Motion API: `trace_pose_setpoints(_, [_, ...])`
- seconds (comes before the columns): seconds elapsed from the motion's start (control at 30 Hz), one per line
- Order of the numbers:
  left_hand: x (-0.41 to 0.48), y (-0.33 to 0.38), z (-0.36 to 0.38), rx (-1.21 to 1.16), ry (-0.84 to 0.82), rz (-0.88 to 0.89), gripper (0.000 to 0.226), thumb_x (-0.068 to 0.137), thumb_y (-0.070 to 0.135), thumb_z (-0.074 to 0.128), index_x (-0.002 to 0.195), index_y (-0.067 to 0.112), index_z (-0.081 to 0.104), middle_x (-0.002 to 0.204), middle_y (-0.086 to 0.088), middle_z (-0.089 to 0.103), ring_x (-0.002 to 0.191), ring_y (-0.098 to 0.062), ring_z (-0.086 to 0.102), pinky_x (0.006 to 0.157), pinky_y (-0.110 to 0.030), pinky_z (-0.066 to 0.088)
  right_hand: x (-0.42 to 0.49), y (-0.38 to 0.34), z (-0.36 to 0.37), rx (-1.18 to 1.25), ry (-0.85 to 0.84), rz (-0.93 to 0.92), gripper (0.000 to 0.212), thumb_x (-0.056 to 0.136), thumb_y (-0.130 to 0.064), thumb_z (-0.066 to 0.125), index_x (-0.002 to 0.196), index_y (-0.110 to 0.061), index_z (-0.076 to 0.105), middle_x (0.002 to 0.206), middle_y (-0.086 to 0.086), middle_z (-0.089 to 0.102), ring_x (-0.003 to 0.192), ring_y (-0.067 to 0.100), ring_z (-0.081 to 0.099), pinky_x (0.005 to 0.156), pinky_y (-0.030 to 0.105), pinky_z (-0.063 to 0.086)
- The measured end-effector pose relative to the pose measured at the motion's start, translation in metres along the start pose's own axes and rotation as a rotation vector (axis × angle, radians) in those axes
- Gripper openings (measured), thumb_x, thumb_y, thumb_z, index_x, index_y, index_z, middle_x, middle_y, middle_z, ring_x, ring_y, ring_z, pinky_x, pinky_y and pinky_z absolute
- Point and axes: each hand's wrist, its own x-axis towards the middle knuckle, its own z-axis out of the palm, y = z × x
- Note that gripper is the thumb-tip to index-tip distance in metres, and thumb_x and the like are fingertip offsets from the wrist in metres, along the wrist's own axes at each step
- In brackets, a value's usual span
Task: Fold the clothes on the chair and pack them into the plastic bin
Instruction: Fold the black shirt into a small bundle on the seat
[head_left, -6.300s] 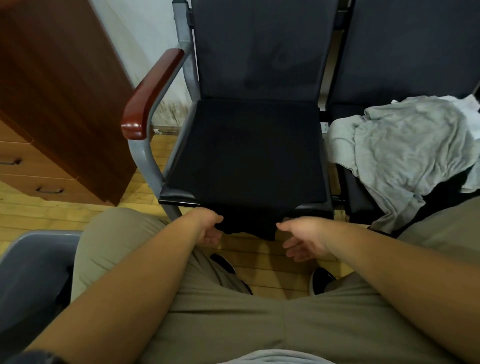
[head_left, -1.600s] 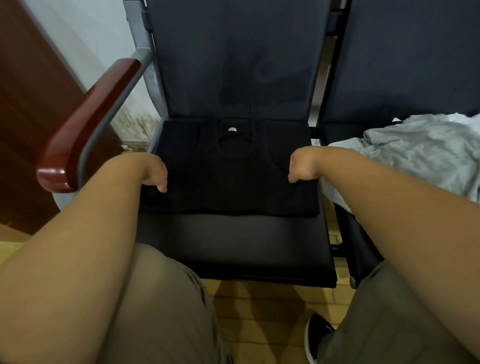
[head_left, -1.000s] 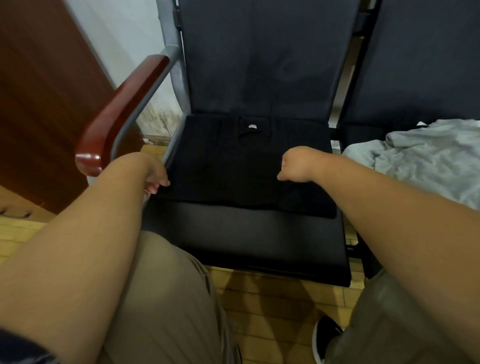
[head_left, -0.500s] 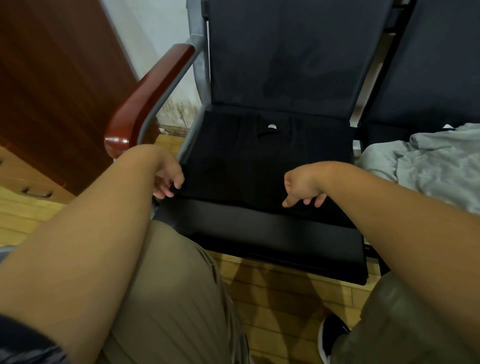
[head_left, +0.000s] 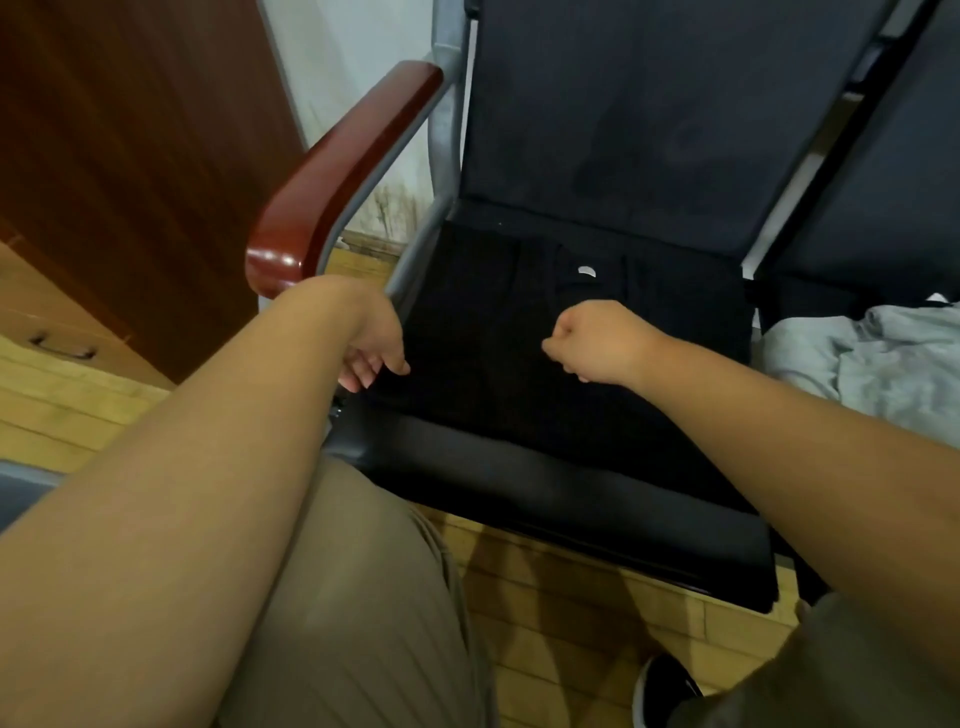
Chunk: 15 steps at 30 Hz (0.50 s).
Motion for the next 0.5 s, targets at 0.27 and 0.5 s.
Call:
trace_pose_setpoints(0.27, [0.010, -0.008, -0.006, -0.053, -0.002, 0.119, 0.031, 0.095, 0.016, 0.079, 0.117, -0.002, 0.067, 0.099, -0.015, 0.065, 0.090, -0.028, 0.065, 0.099, -0.052, 0.060, 0.075, -0.094, 0.010, 0.033, 0.210, -0.133, 0.025, 0.100, -0.032, 0.061, 0.100, -0.012, 0.076, 0.100, 0.007, 0.074, 0.095, 0.027, 0.070, 0.087, 0.035, 0.058])
trace_pose_setpoints(0.5, [0.015, -0.003, -0.009, -0.036, -0.067, 0.036, 0.051, 0.095, 0.025, 0.080, 0.131, -0.004, 0.061, 0.111, -0.017, 0.067, 0.122, -0.036, 0.068, 0.105, -0.054, 0.055, 0.143, -0.137, 0.018, -0.124, 0.318, -0.142, 0.030, 0.104, -0.031, 0.056, 0.119, -0.007, 0.067, 0.114, 0.012, 0.070, 0.105, 0.032, 0.067, 0.080, 0.036, 0.051])
